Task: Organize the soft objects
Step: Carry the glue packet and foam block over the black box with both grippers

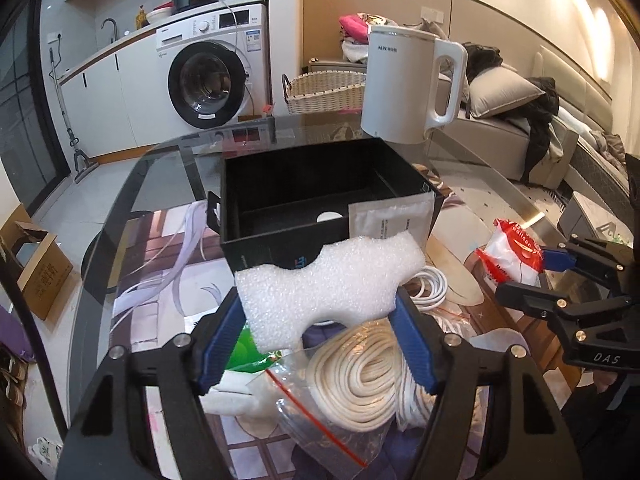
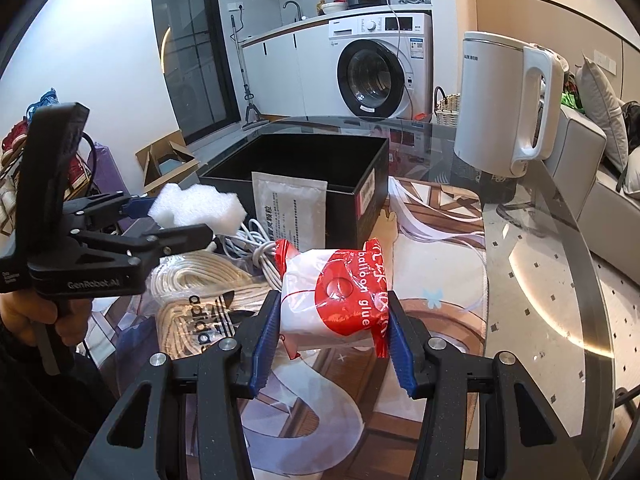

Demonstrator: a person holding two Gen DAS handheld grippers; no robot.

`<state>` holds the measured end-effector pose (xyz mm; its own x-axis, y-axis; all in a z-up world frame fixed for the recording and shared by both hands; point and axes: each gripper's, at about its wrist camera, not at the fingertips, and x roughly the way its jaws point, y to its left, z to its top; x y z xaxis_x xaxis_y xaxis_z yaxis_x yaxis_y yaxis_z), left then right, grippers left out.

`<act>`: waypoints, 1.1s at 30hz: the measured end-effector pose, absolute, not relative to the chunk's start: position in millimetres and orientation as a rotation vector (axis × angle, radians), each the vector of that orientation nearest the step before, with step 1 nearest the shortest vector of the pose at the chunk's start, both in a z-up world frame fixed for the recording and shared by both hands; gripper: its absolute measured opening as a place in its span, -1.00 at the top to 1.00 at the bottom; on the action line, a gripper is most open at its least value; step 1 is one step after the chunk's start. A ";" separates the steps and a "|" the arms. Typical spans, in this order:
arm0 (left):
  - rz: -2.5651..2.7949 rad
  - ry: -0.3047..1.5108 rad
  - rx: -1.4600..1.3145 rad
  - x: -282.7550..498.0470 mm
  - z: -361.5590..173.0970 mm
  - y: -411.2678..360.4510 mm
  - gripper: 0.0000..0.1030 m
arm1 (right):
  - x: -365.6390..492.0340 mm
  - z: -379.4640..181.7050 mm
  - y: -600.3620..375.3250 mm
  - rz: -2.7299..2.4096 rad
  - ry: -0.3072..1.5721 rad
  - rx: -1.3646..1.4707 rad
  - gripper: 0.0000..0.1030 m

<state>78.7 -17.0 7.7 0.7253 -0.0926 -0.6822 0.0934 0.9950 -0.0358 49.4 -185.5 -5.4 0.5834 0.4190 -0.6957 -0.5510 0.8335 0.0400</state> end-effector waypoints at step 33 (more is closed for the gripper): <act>-0.040 0.699 -0.001 131.9 36.2 20.5 -0.39 | 113.5 48.3 -126.0 0.561 0.703 -0.208 0.03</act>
<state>131.9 20.5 36.2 0.7647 -0.0376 -0.6432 0.0368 0.9992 -0.0147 113.5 -126.0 48.3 0.6239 0.4164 -0.6614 -0.5526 0.8335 0.0035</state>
